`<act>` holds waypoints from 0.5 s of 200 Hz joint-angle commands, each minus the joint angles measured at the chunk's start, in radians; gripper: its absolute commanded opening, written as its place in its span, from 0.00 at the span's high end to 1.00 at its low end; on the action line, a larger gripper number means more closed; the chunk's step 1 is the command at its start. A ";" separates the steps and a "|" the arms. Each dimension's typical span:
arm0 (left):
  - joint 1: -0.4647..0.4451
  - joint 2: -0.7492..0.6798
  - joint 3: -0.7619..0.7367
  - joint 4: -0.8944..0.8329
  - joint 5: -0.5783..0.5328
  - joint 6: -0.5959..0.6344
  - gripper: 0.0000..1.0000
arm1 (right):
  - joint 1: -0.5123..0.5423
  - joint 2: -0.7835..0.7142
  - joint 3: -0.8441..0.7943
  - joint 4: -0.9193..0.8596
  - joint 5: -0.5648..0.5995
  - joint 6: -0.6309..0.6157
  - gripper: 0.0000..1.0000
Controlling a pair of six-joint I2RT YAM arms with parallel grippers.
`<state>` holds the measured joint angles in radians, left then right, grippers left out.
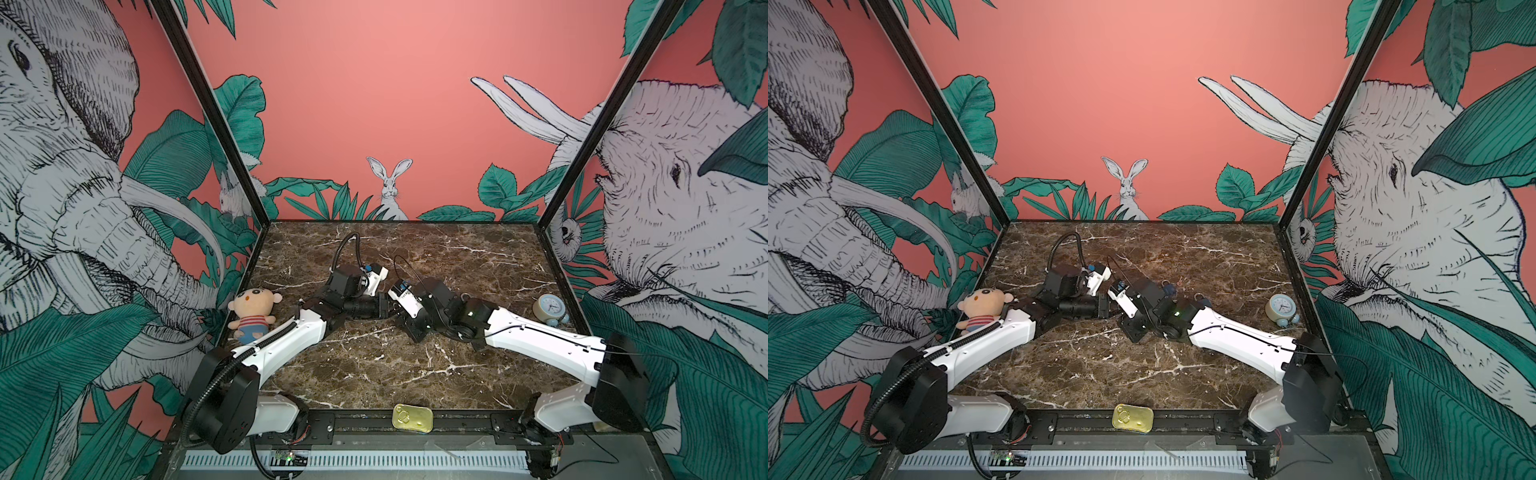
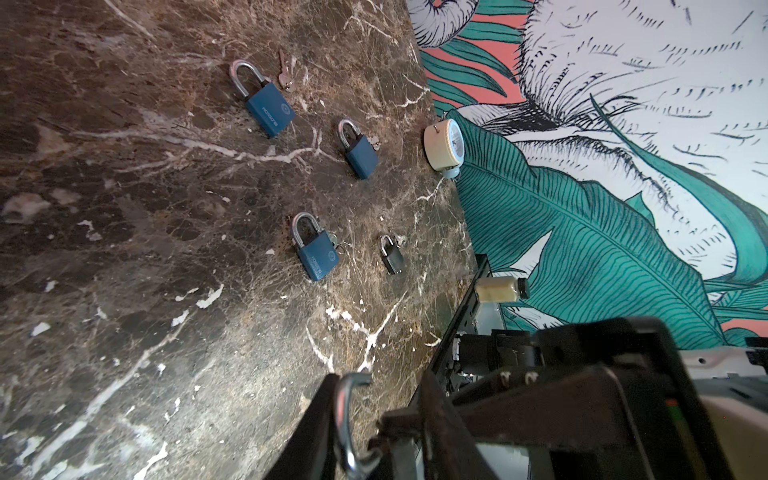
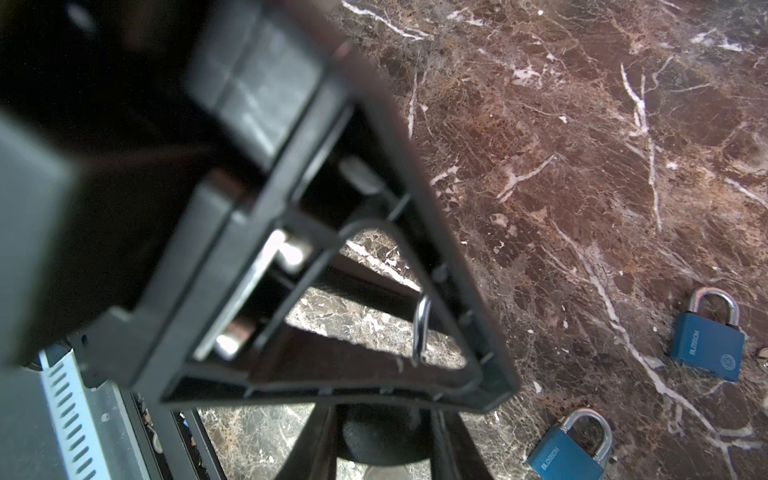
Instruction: Lock with the key
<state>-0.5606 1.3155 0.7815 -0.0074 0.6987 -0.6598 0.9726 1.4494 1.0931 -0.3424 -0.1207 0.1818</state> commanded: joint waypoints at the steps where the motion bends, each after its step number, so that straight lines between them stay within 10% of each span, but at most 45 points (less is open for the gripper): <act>1: -0.004 -0.002 0.016 0.033 -0.001 -0.004 0.67 | 0.008 0.003 0.032 0.012 0.015 -0.010 0.85; 100: -0.005 -0.007 0.002 0.017 -0.007 -0.001 0.82 | 0.010 -0.009 0.033 0.011 0.026 -0.009 0.85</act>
<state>-0.5606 1.3155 0.7815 -0.0013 0.6899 -0.6628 0.9775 1.4521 1.0931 -0.3439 -0.1085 0.1791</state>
